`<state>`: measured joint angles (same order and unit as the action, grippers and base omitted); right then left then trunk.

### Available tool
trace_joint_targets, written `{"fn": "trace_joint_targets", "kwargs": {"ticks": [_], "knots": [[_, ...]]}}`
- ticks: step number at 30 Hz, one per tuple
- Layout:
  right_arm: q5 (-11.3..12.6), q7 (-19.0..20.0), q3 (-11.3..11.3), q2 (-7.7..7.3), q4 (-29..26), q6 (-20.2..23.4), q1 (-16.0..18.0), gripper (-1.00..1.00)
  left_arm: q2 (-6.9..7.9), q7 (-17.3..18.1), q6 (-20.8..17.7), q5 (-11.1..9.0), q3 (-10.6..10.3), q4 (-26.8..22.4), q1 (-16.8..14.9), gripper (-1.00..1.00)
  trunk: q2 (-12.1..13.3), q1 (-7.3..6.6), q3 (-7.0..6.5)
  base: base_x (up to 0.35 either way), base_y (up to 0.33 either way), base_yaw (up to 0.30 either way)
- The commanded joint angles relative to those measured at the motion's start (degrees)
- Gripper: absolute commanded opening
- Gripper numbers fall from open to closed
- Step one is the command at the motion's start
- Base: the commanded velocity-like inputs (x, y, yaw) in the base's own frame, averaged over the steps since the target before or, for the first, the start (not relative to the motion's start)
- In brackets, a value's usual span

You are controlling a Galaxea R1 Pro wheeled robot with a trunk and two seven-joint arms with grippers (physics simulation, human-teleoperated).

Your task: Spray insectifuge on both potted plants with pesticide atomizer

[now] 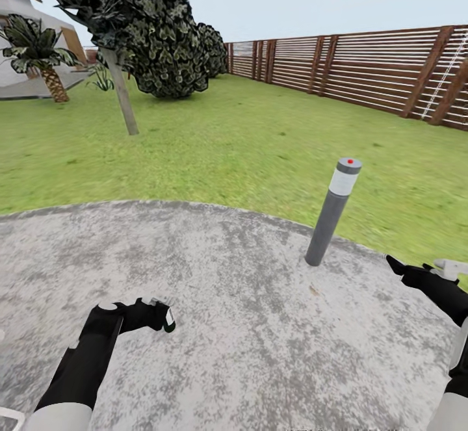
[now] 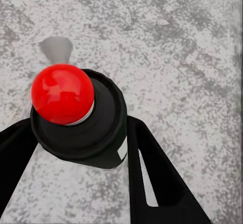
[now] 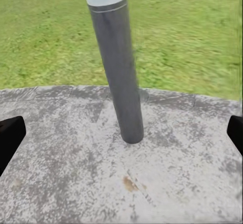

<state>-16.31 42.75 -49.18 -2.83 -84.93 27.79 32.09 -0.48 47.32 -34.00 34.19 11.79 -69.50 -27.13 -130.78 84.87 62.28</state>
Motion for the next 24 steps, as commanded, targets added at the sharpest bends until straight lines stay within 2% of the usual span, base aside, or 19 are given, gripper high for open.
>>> {"fn": "trace_joint_targets", "kwargs": {"ticks": [1, 15, 19, 24], "knots": [[-0.5, 0.5, -0.1, 0.02, -0.1, 0.2, 0.1, 1.0, -0.05, 0.5, -0.3, 0.3, 0.2, -0.1, 0.0, -1.0, 0.0, -0.01, 0.0, 0.0, 0.0, -0.24], [-0.5, 0.5, -0.1, 0.01, -0.1, 0.2, 0.1, 1.0, -0.05, 0.5, -0.3, 0.3, 0.2, -0.1, 0.0, -1.0, 0.0, -0.01, -0.64, 0.028, 0.0, -0.241], [-0.5, 0.5, -0.1, 0.01, -0.1, 0.2, 0.1, 1.0, -0.05, 0.5, -0.3, 0.3, 0.1, -0.1, 0.0, -1.0, 0.0, -0.01, -0.82, 0.153, 0.0, -0.24], [-0.5, 0.5, -0.1, 0.01, -0.1, 0.2, 0.1, 1.0, -0.05, 0.5, -0.3, 0.3, 0.1, -0.1, 0.0, -1.0, 0.0, -0.01, -1.0, 0.307, 0.0, -0.184]]}}
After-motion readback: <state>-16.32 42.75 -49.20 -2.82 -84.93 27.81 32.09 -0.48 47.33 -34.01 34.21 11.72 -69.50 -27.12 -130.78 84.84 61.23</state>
